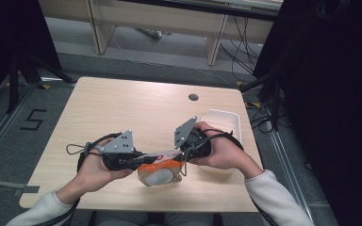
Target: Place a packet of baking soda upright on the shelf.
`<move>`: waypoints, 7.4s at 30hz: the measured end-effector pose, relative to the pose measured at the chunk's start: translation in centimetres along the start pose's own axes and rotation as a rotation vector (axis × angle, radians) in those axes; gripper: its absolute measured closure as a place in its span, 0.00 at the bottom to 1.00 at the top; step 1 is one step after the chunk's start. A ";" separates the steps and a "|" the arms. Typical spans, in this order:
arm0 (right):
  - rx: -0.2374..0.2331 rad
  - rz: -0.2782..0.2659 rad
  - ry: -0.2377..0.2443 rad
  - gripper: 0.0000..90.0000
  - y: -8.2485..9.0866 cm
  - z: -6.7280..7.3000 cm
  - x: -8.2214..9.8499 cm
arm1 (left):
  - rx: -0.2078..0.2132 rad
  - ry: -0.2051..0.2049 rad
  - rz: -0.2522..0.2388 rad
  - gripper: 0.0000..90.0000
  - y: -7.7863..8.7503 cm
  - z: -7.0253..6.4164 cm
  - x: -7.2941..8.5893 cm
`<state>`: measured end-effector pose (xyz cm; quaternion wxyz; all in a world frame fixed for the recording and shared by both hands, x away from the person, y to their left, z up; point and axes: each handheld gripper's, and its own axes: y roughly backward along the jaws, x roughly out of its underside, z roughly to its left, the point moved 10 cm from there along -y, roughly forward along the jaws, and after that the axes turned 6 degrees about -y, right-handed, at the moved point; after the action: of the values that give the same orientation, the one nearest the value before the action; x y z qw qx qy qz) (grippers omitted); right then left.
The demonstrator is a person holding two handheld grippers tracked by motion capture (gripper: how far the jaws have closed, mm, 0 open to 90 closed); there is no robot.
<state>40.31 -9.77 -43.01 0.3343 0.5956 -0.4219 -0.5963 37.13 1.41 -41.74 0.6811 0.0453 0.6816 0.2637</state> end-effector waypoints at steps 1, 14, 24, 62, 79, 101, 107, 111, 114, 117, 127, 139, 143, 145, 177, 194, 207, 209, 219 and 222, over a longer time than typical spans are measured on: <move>-0.007 0.006 -0.025 0.98 0.0 0.2 0.1 | 0.001 -0.009 -0.004 0.99 0.0 0.1 0.0; -0.030 0.090 -0.067 1.00 1.2 0.2 -0.4 | -0.004 0.019 -0.076 0.95 -0.1 0.6 0.1; -0.002 0.134 -0.079 1.00 2.7 -1.2 -1.1 | -0.122 0.078 -0.165 0.53 1.5 2.3 0.2; 0.096 0.110 -0.121 1.00 8.4 -5.3 -0.8 | -0.320 0.334 -0.083 0.30 4.4 3.5 12.4; 0.112 0.104 -0.135 1.00 9.2 -6.9 0.5 | -0.317 0.344 -0.082 0.30 4.3 3.6 12.5; 0.099 0.105 -0.176 1.00 10.0 -7.6 2.1 | -0.319 0.358 -0.085 0.29 4.3 3.7 12.6; 0.106 0.113 -0.178 1.00 10.3 -7.7 2.6 | -0.317 0.359 -0.085 0.29 4.2 3.7 12.6; 0.113 0.113 -0.186 1.00 10.5 -8.0 2.9 | -0.321 0.352 -0.091 0.29 4.3 3.8 12.5; 0.102 0.123 -0.180 1.00 10.5 -8.1 3.2 | -0.319 0.341 -0.094 0.29 4.4 3.9 12.5; 0.109 0.129 -0.221 1.00 10.6 -8.0 3.6 | -0.326 0.370 -0.095 0.29 4.3 3.8 12.5; 0.109 0.133 -0.193 1.00 10.4 -8.6 4.5 | -0.315 0.361 -0.098 0.29 4.3 3.8 12.5; 0.109 0.149 -0.219 1.00 10.6 -8.7 5.9 | -0.327 0.378 -0.092 0.30 4.3 3.8 12.6; 0.106 0.157 -0.219 1.00 10.5 -8.8 6.3 | -0.327 0.374 -0.090 0.30 4.3 3.9 12.6; 0.106 0.160 -0.237 1.00 10.5 -8.7 6.5 | -0.327 0.375 -0.090 0.30 4.3 3.9 12.6; 0.160 0.230 -0.194 1.00 10.9 -9.2 8.7 | -0.314 0.361 -0.104 0.30 4.2 3.8 12.4; 0.140 0.281 -0.158 1.00 9.8 -9.1 9.6 | -0.320 0.384 -0.105 0.30 4.2 3.8 12.4; 0.126 0.308 -0.164 1.00 8.8 -9.0 10.2 | -0.318 0.369 -0.102 0.30 4.2 3.8 12.4; 0.128 0.308 -0.162 1.00 8.7 -9.0 10.3 | -0.318 0.369 -0.105 0.30 4.2 3.8 12.4; 0.128 0.312 -0.158 1.00 8.5 -9.1 10.5 | -0.317 0.368 -0.103 0.30 4.2 3.8 12.4; 0.129 0.317 -0.156 1.00 8.5 -9.1 10.6 | -0.314 0.363 -0.104 0.30 4.1 3.8 12.4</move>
<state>47.77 -23.81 -39.30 0.3515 0.4937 -0.5723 -0.5524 38.67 11.31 -50.97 0.5587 -0.1445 0.7449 0.3349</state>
